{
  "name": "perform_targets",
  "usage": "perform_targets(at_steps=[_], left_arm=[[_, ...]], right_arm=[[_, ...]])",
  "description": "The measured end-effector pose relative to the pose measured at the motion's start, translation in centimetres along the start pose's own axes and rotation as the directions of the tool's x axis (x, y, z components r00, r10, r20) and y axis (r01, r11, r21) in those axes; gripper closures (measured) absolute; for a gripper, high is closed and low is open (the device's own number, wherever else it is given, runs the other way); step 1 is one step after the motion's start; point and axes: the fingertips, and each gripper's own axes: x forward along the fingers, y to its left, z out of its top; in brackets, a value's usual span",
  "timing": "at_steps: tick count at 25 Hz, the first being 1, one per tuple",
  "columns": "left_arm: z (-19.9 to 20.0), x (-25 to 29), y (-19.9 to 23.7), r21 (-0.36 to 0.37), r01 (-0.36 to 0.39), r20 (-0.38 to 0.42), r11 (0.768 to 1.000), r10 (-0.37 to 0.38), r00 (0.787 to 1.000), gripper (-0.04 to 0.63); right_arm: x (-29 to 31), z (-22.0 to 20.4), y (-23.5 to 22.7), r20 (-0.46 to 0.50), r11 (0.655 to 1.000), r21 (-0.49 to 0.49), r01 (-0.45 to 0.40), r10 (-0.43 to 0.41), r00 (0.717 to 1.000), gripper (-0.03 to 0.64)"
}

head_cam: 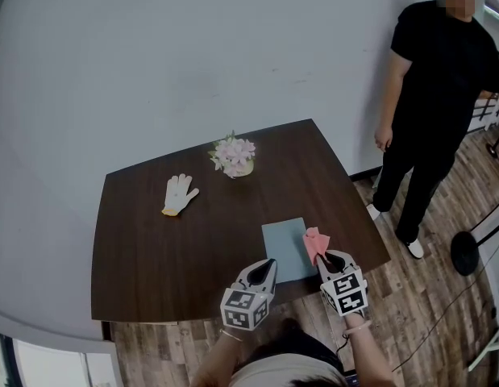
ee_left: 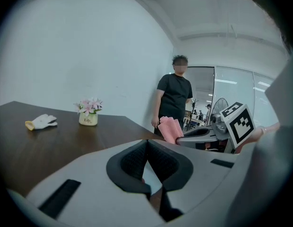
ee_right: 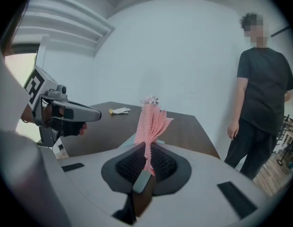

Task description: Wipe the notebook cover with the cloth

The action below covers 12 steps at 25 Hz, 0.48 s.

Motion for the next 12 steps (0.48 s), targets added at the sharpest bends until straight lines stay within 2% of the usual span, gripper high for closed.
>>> perform_targets(at_steps=[5, 12], left_arm=[[3.0, -1.1, -0.5, 0.012, -0.014, 0.059, 1.0, 0.014, 0.998, 0.575], [6.9, -3.1, -1.4, 0.042, -0.029, 0.133, 0.999, 0.024, 0.991, 0.575]], right_arm=[[-2.3, 4.0, 0.1, 0.113, 1.0, 0.001, 0.029, -0.029, 0.993, 0.584], [-5.9, 8.8, 0.9, 0.24, 0.998, -0.01, 0.064, -0.06, 0.969, 0.584]])
